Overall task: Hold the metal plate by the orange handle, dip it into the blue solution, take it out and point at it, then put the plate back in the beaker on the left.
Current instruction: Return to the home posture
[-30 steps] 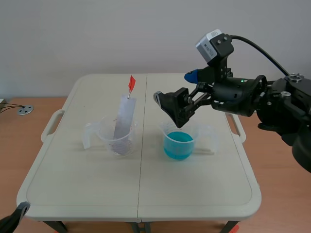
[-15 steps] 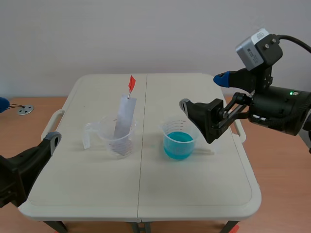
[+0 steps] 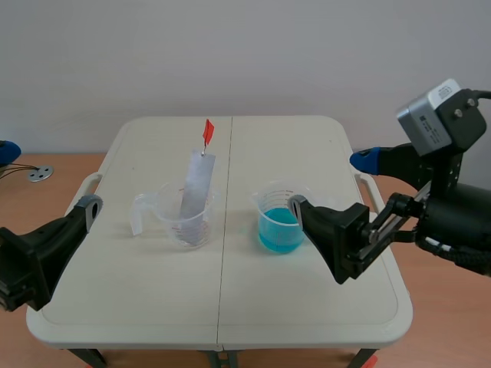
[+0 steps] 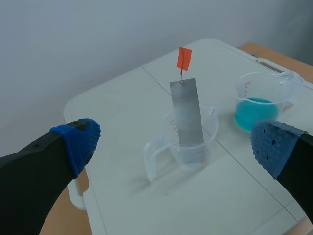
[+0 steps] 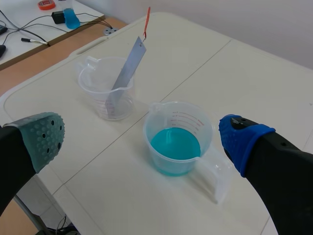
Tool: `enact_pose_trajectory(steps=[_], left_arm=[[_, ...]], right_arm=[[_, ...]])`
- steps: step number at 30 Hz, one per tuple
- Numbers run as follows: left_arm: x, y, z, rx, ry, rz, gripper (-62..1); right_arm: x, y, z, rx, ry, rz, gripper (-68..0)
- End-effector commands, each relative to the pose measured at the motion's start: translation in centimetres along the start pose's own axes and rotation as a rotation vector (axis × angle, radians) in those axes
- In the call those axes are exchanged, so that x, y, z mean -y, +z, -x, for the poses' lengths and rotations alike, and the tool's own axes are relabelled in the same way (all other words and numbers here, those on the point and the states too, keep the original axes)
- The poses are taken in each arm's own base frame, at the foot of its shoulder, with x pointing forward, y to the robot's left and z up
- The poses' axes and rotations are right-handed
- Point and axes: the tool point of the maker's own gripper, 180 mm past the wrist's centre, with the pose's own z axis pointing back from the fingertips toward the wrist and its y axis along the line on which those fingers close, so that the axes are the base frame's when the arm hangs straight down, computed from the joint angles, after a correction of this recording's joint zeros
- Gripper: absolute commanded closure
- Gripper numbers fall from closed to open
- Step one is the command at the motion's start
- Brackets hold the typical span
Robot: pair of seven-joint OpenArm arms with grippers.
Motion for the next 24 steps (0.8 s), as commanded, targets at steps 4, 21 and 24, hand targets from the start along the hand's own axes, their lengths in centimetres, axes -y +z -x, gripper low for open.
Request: enact_pose_trajectory(steps=[4,21,24], left_arm=[[0.5,0.0,-0.4,0.018,0.018,0.019,-62.3],[2.1,-0.4,-1.7,0.066,0.016,0.075,-62.3],[2.4,-0.4,-1.7,0.066,0.022,0.081,-62.3]], right_arm=[[-0.2,0.9,-1.8,0.06,0.028,0.03,-66.3],[-0.4,2.7,-2.0,0.067,0.076,0.103,-66.3],[-0.4,2.7,-2.0,0.068,0.076,0.103,-66.3]])
